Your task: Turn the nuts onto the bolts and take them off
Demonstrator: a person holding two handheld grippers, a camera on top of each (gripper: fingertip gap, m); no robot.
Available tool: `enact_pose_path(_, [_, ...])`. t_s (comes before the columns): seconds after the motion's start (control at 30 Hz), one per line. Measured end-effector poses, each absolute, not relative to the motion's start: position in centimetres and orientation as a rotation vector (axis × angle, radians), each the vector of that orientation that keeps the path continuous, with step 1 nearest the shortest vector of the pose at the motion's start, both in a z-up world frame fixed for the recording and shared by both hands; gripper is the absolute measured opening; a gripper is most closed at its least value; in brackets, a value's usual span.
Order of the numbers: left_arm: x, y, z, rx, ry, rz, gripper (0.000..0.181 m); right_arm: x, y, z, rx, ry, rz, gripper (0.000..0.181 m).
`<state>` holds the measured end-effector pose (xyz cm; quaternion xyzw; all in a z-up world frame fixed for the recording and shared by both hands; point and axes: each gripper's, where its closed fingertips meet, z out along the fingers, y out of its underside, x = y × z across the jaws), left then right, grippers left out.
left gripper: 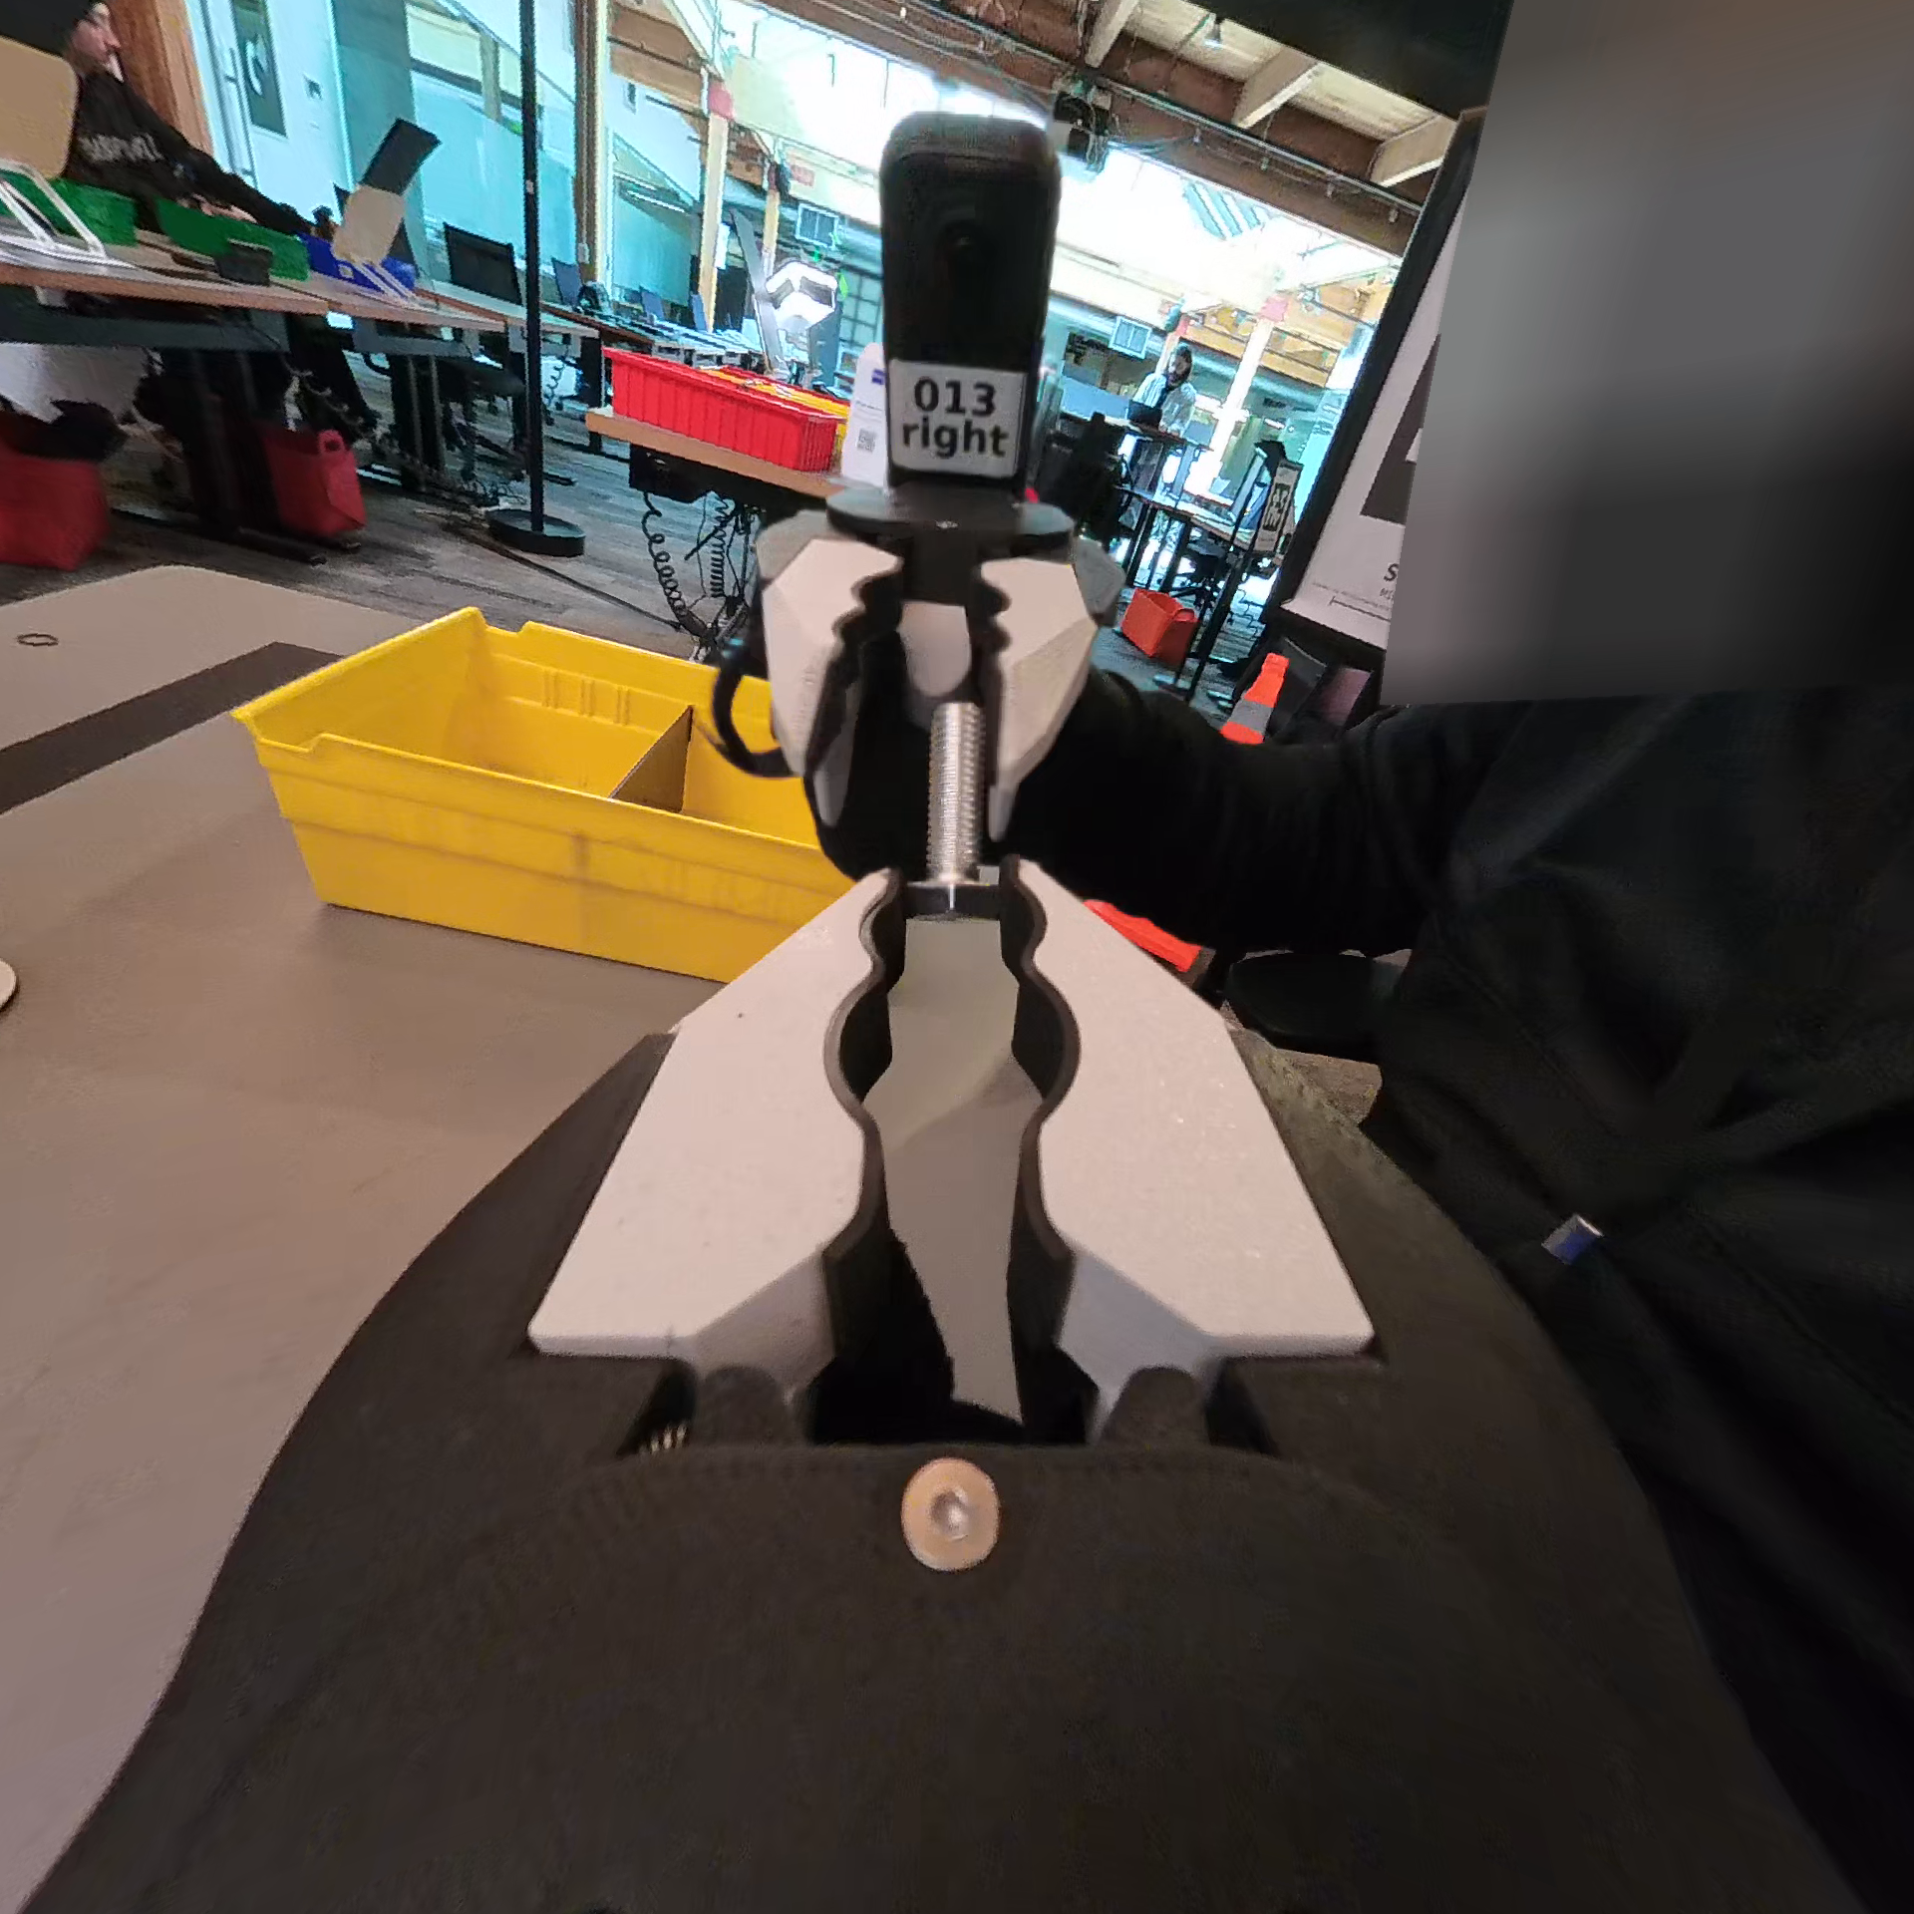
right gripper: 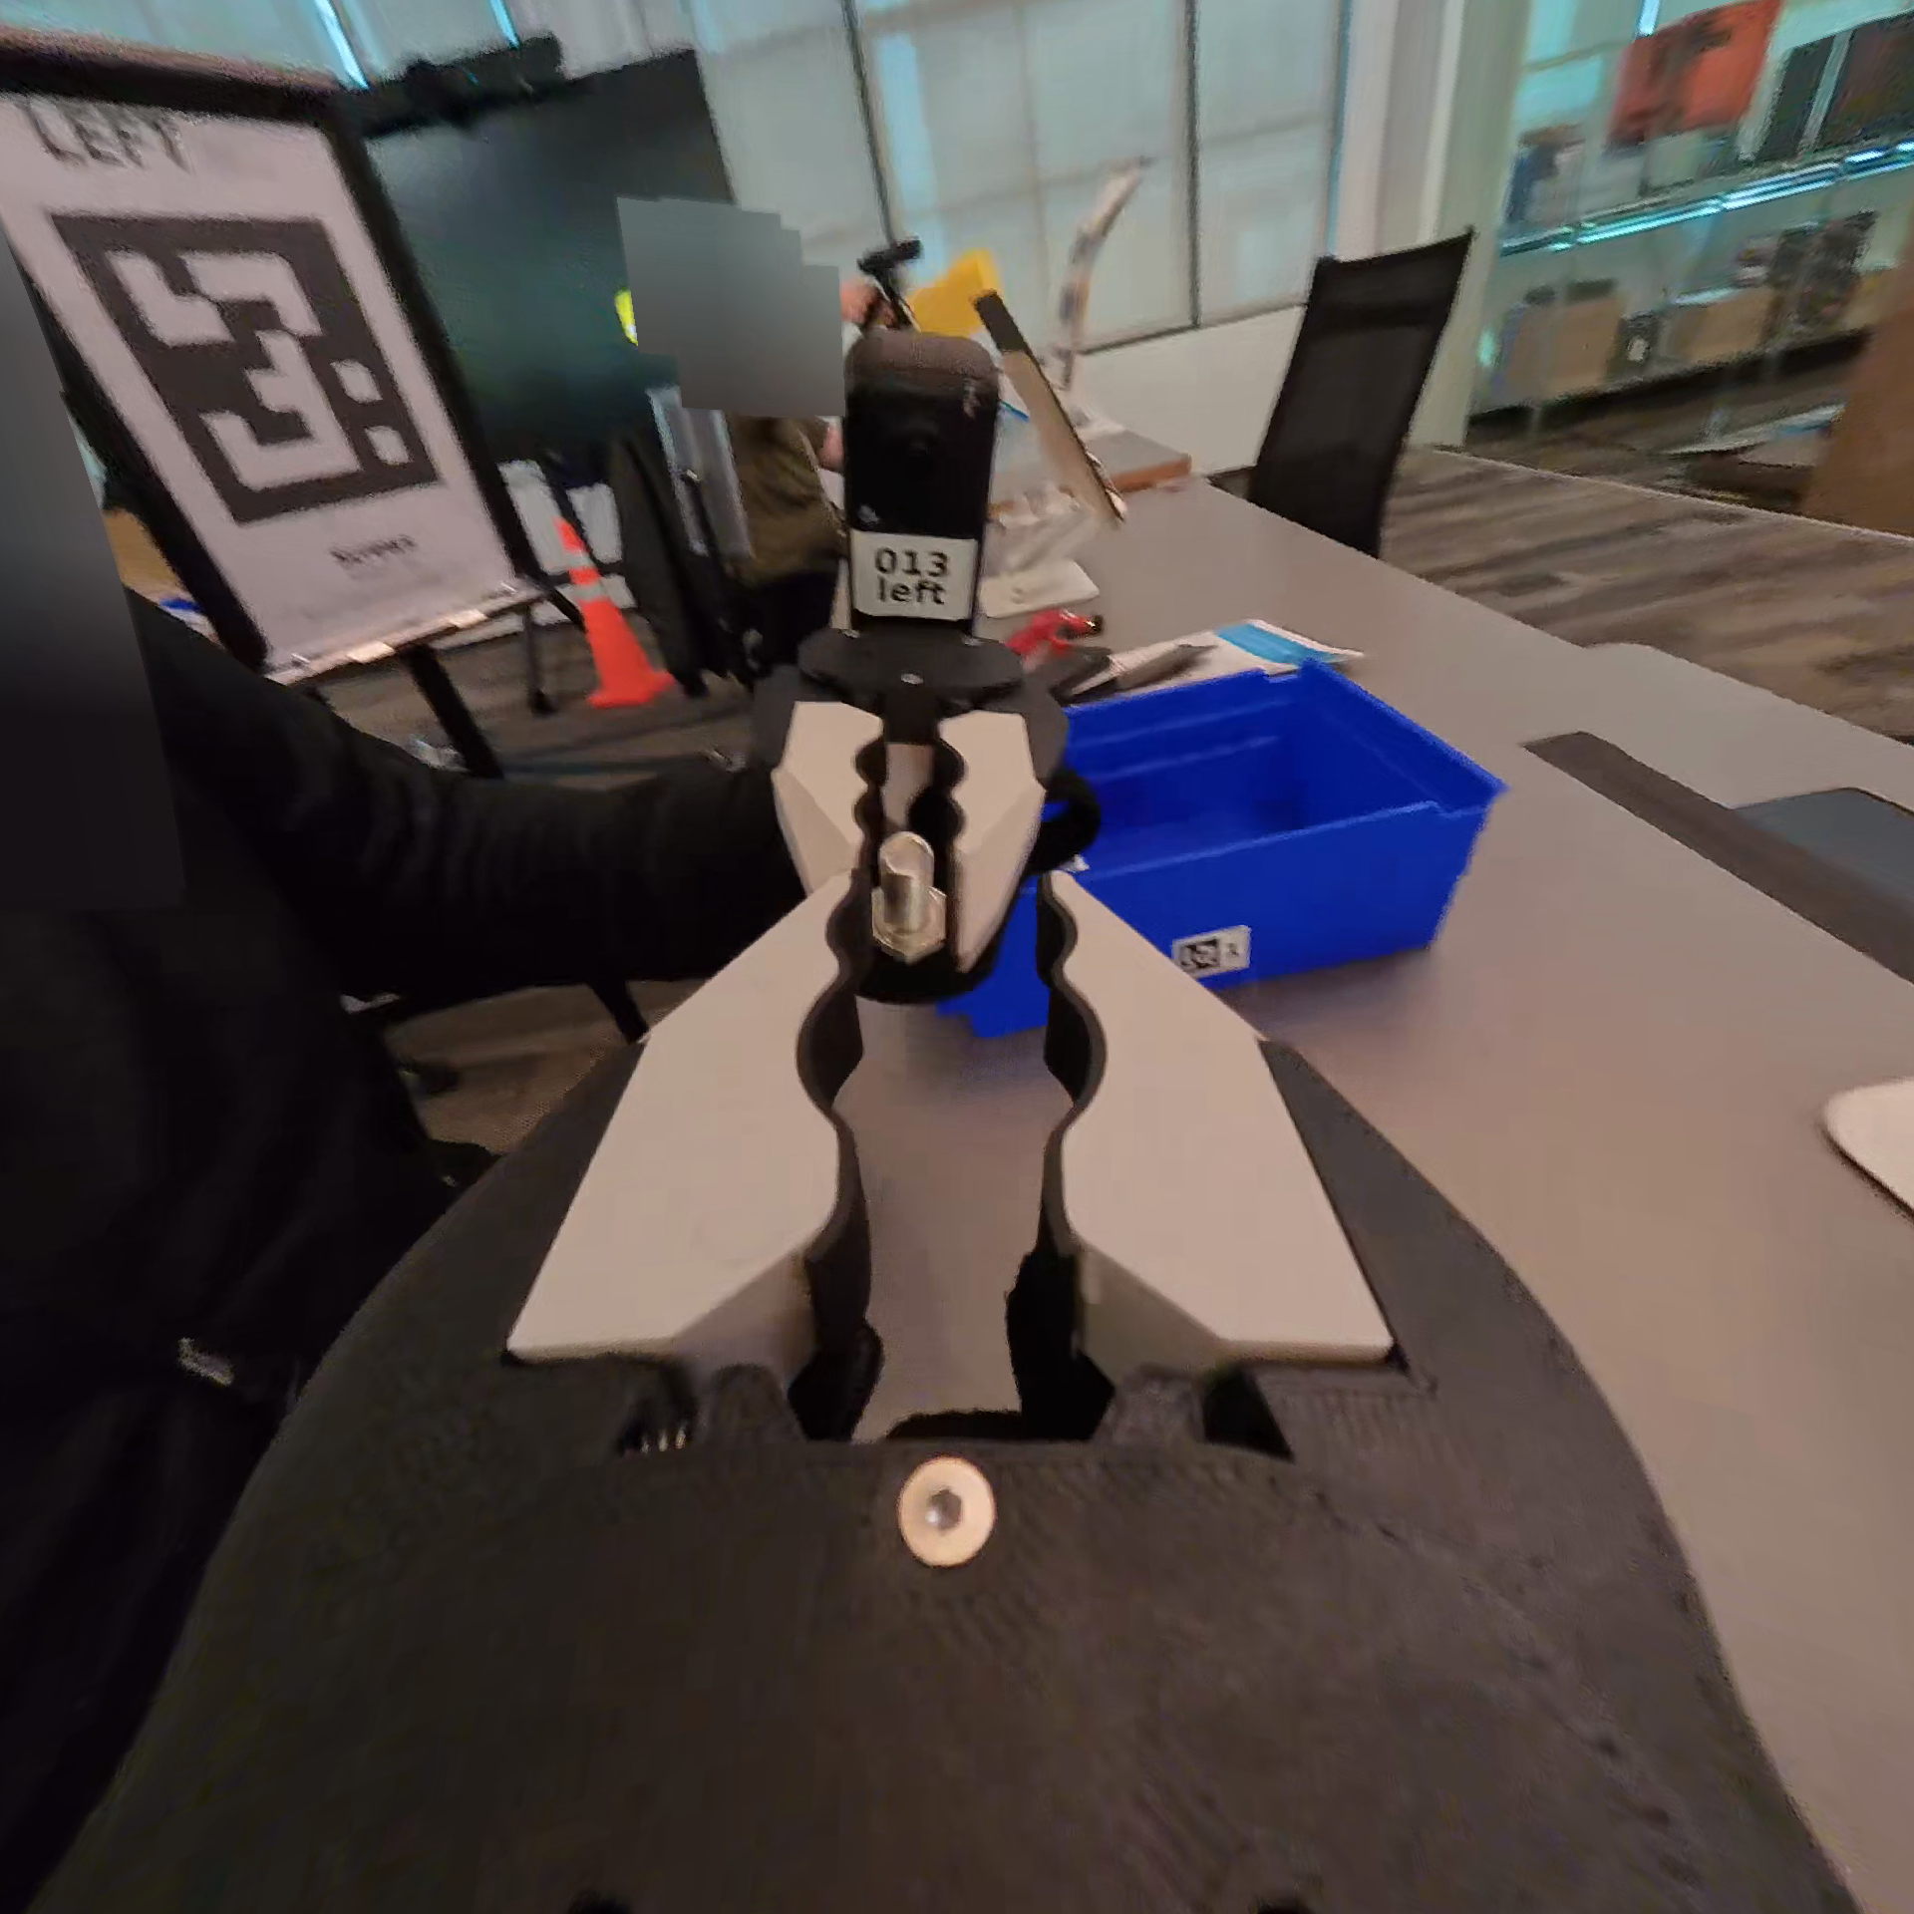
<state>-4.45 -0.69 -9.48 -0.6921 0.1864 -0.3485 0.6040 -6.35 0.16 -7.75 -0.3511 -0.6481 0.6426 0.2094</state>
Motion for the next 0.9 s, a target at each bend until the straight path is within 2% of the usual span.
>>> enact_pose_path(0.07, [-4.3, -0.7, -9.6, -1.599, 0.437, -0.819, 0.016, -6.5, -0.5, -7.7, -0.971, -1.796, 1.84, 0.026])
enact_pose_path(0.17, [-4.2, -0.7, -9.8, -1.593, 0.441, -0.824, 0.016, -6.3, -1.5, -7.7, -0.963, -1.822, 1.925, 0.008])
enact_pose_path(0.37, [-4.3, -0.4, -9.3, -1.579, 0.426, -0.809, 0.016, -5.8, -0.7, -7.2, -0.966, -1.847, 1.885, 0.007])
enact_pose_path(0.43, [-5.4, -0.2, -9.5, -1.614, 0.417, -0.719, 0.01, -5.7, 1.8, -6.4, -1.002, -1.814, 1.803, 0.007])
enact_pose_path(0.53, [-7.5, -0.3, -9.7, -1.668, 0.404, -0.587, 0.0, -5.3, 8.9, -6.6, -1.158, -1.779, 1.542, 0.007])
enact_pose_path(0.63, [-9.2, -0.2, -9.9, -1.73, 0.392, -0.468, 0.0, -4.0, 18.1, -8.3, -1.358, -1.74, 1.165, 0.008])
enact_pose_path(0.77, [-12.3, 0.5, -12.8, -1.946, 0.374, -0.18, 0.0, -1.0, 28.3, -13.7, -1.658, -1.78, 0.681, 0.007])
enact_pose_path(0.9, [-15.1, 0.6, -16.2, -2.134, 0.35, 0.062, 0.0, 1.2, 33.1, -19.8, -1.871, -1.896, 0.365, 0.008])
